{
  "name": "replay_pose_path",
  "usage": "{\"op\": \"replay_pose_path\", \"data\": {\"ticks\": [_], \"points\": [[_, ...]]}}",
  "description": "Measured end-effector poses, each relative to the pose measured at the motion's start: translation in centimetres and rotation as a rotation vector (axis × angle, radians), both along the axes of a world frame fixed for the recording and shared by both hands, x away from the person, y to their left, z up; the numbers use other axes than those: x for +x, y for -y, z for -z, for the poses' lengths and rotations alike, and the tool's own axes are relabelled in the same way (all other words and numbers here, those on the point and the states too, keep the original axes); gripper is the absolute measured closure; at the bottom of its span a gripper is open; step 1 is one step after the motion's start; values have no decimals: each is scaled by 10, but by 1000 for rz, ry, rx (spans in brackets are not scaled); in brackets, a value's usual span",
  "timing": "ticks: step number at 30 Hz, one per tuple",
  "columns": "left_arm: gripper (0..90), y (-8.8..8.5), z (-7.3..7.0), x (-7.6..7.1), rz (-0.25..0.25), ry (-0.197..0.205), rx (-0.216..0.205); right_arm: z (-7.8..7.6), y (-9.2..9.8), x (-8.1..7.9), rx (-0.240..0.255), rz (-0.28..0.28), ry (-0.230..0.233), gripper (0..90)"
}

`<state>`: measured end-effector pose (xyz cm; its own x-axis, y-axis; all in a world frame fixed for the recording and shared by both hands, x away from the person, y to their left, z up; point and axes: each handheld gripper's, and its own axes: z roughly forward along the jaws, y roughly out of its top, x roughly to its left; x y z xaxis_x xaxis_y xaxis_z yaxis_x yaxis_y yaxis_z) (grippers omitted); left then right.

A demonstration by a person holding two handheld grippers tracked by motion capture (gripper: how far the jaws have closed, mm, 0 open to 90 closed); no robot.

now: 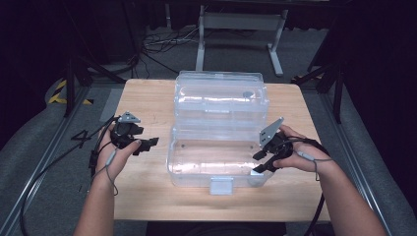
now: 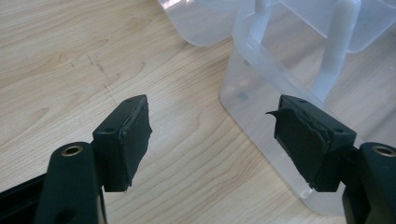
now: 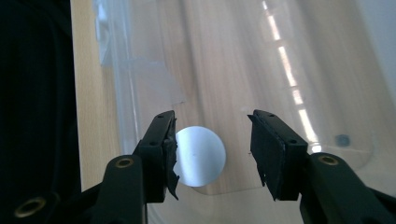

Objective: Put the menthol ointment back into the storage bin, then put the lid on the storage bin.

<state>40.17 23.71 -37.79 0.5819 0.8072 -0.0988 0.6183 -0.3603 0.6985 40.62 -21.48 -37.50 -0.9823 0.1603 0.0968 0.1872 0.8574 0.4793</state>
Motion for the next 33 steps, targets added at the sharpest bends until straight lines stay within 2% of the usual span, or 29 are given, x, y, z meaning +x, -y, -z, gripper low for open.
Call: {"op": "replay_pose_path", "data": {"ticks": [3, 7, 12, 17, 18, 21, 24, 33], "points": [[269, 1, -2, 0, 11, 15, -5, -6, 3, 1, 40, 33, 20, 525], [238, 5, -3, 0, 36, 14, -26, -14, 4, 2, 96, 58, 40, 527], [248, 8, -6, -1, 46, 30, -29, -24, 7, 6, 150, 101, 78, 528], [259, 11, -9, -5, 54, 34, -25, -32, 10, 9, 204, 156, 98, 535], [263, 12, -10, -5, 57, 22, -24, -34, 11, 9, 214, 165, 96, 535], [274, 13, -12, -6, 72, 22, -7, -39, 11, 9, 243, 177, 104, 536], [278, 15, -13, -7, 83, 21, -15, -45, 11, 9, 282, 177, 97, 542], [285, 14, -15, -8, 90, 21, -15, -60, 7, 14, 325, 221, 145, 544]]}}
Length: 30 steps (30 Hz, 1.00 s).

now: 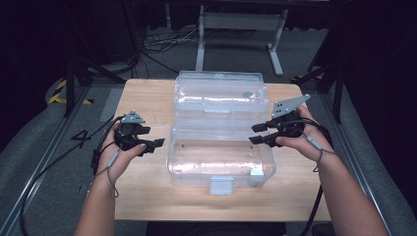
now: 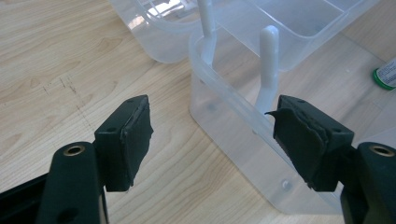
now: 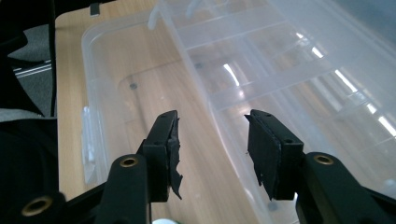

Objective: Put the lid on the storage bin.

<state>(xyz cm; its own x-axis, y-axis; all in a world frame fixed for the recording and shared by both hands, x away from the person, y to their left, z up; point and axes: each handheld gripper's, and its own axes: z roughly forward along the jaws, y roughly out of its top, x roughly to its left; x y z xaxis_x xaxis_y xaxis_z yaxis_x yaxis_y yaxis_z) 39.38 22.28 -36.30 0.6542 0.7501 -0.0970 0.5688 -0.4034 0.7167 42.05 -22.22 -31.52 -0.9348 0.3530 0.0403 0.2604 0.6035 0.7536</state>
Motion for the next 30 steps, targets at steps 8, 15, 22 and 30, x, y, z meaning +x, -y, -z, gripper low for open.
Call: {"op": "replay_pose_path", "data": {"ticks": [8, 15, 22, 30], "points": [[288, 1, -1, -2, -11, -6, -21, -14, -9, 11, 43, 39, 33, 545], [295, 1, -3, -5, 8, 1, -5, -22, -19, 23, 45, 55, 40, 546], [295, 0, -4, -11, 8, -1, -6, -27, -30, 38, 53, 60, 45, 547], [295, -1, -5, -16, 8, -2, -1, -30, -37, 53, 51, 80, 47, 548]]}}
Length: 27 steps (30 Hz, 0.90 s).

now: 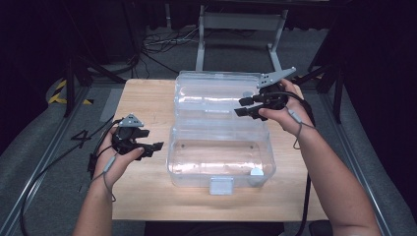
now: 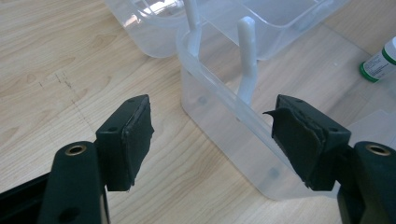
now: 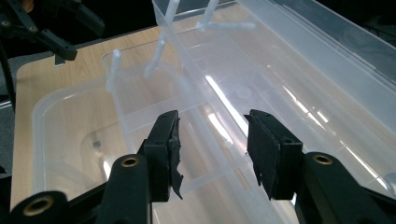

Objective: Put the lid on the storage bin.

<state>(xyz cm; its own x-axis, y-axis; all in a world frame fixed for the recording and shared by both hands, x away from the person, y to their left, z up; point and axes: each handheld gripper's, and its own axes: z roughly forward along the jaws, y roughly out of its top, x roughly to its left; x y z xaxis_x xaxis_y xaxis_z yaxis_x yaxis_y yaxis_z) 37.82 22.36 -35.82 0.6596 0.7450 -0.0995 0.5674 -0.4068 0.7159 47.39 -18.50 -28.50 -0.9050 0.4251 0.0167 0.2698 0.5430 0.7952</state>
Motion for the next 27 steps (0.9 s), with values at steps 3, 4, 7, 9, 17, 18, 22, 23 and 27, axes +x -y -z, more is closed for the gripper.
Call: {"op": "replay_pose_path", "data": {"ticks": [3, 4, 7, 9, 17, 18, 22, 23, 27], "points": [[295, 1, 0, -1, 2, 0, 3, -2, -2, 4, 6, 4, -2, 548], [295, 1, 0, -1, 4, 2, 3, -3, -3, 5, 4, 7, 4, 546], [295, 2, -1, -1, 10, 2, 8, -3, -6, 9, 8, 9, 4, 543], [295, 3, 0, -1, 10, -1, 6, -3, -7, 11, 3, 9, 2, 543], [291, 5, -1, -1, 26, 6, 11, -4, -11, 20, -5, 16, 7, 531], [291, 5, 0, -1, 27, 5, 10, -4, -12, 21, -6, 17, 8, 528], [290, 6, 0, -1, 29, 1, 11, -4, -15, 24, -12, 14, 13, 522], [290, 6, 0, -1, 29, 2, 11, -4, -16, 24, -13, 14, 12, 520], [289, 5, 1, 0, 26, -1, 10, -2, -18, 27, -19, 14, 2, 517]]}}
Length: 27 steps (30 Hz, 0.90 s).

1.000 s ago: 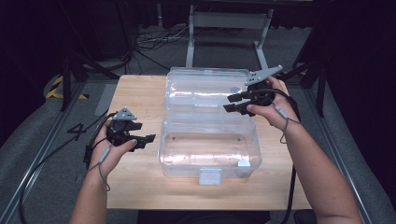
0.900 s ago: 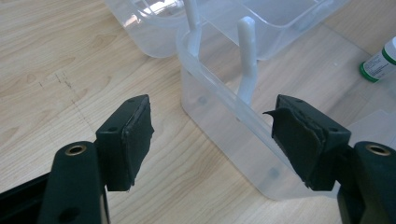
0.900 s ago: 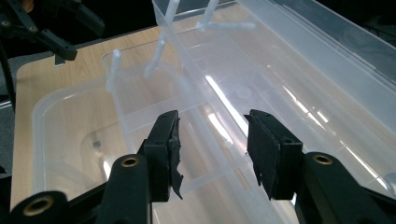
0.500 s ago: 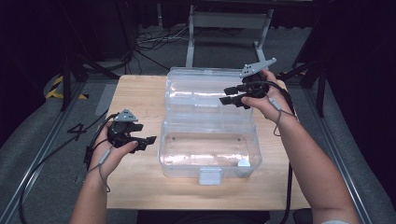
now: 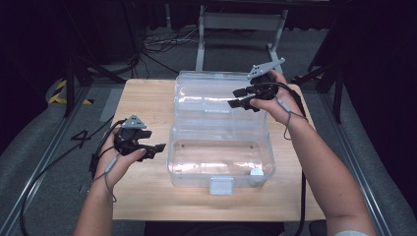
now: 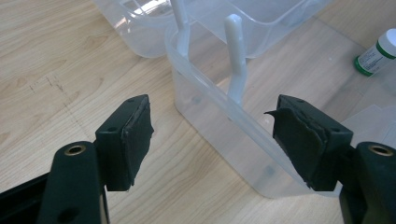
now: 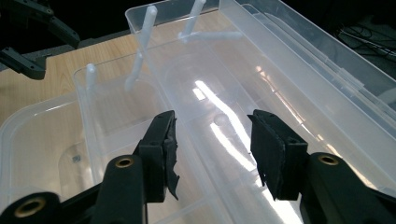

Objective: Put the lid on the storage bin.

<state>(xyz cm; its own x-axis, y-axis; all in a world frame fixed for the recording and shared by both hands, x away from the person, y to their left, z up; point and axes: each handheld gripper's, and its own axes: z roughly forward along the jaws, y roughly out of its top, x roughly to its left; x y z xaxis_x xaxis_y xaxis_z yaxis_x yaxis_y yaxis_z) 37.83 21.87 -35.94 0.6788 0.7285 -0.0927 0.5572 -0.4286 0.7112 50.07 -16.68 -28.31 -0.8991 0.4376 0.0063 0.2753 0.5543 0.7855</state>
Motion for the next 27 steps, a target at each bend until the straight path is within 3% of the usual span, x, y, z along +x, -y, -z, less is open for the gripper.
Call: {"op": "replay_pose_path", "data": {"ticks": [19, 27], "points": [[288, 0, 1, 2, 3, -3, -1, 11, -9, 8, -37, -21, -35, 531], [287, -1, 1, 1, 5, 2, 2, 15, -15, 9, -62, -42, -45, 578]]}}
